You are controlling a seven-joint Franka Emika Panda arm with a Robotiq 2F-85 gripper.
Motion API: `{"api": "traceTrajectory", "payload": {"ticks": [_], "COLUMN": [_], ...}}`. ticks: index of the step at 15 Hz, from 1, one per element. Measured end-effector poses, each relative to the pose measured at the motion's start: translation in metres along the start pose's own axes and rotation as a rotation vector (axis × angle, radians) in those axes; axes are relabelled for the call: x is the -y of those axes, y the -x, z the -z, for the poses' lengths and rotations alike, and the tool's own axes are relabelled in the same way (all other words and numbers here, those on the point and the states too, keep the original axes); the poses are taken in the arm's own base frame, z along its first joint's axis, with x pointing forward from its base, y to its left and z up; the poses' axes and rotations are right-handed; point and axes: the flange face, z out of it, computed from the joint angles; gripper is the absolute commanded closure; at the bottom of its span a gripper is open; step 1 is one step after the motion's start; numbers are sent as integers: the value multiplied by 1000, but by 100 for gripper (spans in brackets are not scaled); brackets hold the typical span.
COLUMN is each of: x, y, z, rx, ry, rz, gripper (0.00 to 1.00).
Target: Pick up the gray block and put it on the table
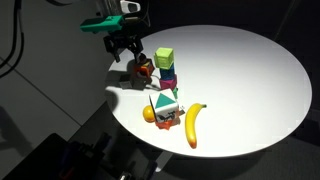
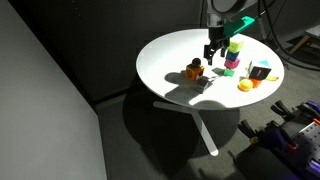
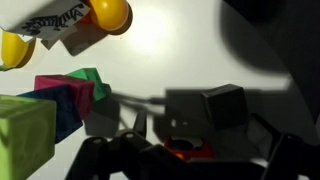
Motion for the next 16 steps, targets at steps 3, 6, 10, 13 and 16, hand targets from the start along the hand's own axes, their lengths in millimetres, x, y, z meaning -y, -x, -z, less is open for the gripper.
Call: {"api": "traceTrajectory", "payload": {"ticks": [3,6,10,13,16], "x": [-6,-10,-11,-12,-14], "y": [8,23,44,58,71], "z": [4,6,11,19,32], "rx": [-35,-53,-51,-45,-42], "ry": [-1,0,3,5,5], "rz": [-14,-34,-54,-72,-86], "gripper": [0,0,0,0,0]}}
